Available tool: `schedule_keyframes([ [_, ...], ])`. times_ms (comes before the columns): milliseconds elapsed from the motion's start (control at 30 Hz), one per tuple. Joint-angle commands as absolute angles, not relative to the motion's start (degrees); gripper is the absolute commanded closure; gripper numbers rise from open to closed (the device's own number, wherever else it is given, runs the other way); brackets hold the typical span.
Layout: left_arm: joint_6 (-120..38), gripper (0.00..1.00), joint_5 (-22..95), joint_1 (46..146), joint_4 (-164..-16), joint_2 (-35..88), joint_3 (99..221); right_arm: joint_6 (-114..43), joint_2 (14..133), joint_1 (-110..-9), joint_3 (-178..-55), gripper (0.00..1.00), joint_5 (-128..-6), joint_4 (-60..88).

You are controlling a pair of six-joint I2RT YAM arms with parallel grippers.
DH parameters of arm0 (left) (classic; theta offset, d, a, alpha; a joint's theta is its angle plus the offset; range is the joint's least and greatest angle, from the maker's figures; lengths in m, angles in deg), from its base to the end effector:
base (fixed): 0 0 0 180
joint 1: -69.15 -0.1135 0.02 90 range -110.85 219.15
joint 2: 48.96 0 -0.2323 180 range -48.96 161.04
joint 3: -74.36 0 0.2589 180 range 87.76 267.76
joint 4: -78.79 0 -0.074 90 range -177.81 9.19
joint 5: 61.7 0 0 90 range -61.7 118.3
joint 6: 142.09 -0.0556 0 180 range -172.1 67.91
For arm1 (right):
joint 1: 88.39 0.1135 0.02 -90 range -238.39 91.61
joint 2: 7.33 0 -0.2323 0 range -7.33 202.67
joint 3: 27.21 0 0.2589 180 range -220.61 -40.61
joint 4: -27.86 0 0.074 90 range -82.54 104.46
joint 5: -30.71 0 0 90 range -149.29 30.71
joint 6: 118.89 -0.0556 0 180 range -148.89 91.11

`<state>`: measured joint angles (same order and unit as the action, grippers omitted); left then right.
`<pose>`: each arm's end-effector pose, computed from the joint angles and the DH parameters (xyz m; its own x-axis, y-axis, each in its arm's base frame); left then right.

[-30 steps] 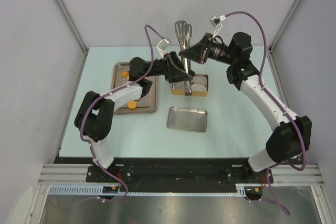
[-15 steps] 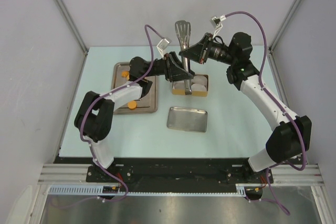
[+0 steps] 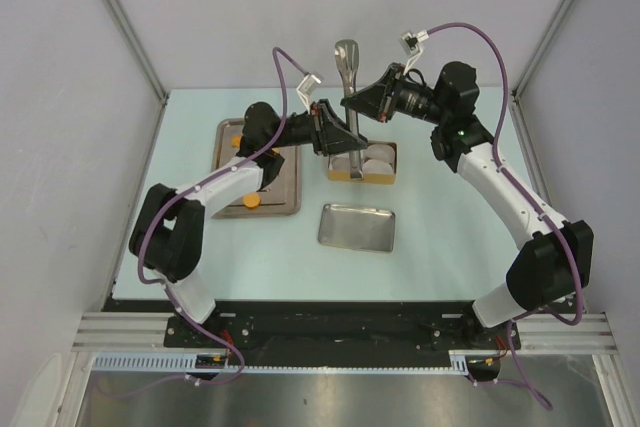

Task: Pack the cookies

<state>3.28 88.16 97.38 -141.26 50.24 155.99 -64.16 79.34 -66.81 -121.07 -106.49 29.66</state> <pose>0.3280 -0.2307 0.3036 -0.5833 -0.1558 -0.7972 0.8123 -0.1122 -0.5724 0.3326 0.1754 0.3953 -0.4148 0.2578 -0.8726 -0.8381 0.2650 0.4767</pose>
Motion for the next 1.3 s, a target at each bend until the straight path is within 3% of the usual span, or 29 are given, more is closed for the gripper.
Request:
schedule_keyframes([
  [0, -3.1, 0.66, 86.0, 95.4, -136.3, 45.4, 155.2, -62.6, 76.5, -67.6, -121.1, 0.95, -105.9, 30.0],
  [100, -3.8, 0.65, 86.0, 94.6, -136.1, 44.6, 154.1, -62.6, 76.3, -68.3, -121.1, 0.99, -106.0, 30.0],
  [433, -5.5, 0.65, 85.7, 93.5, -134.0, 43.3, 153.5, -61.2, 75.4, -68.8, -120.3, 0.96, -106.0, 29.0],
  [533, -7.9, 0.64, 85.4, 93.1, -131.1, 42.7, 153.9, -59.9, 74.6, -68.8, -120.1, 0.91, -105.5, 27.6],
  [633, -10.9, 0.63, 85.2, 92.7, -126.9, 42.0, 154.5, -59.0, 74.1, -68.8, -119.7, 0.79, -105.3, 26.4],
  [667, -11.7, 0.62, 85.1, 92.5, -124.8, 41.7, 154.6, -58.7, 74.0, -68.8, -119.7, 0.67, -105.1, 26.1],
  [767, -14.7, 0.61, 84.6, 92.1, -121.1, 40.8, 154.8, -57.7, 73.5, -68.8, -119.6, 0.5, -104.6, 24.8],
  [1267, -34.0, 0.63, 76.0, 87.0, -96.4, 35.9, 158.4, -48.0, 69.5, -71.2, -119.5, 0.46, -104.8, 14.7],
])
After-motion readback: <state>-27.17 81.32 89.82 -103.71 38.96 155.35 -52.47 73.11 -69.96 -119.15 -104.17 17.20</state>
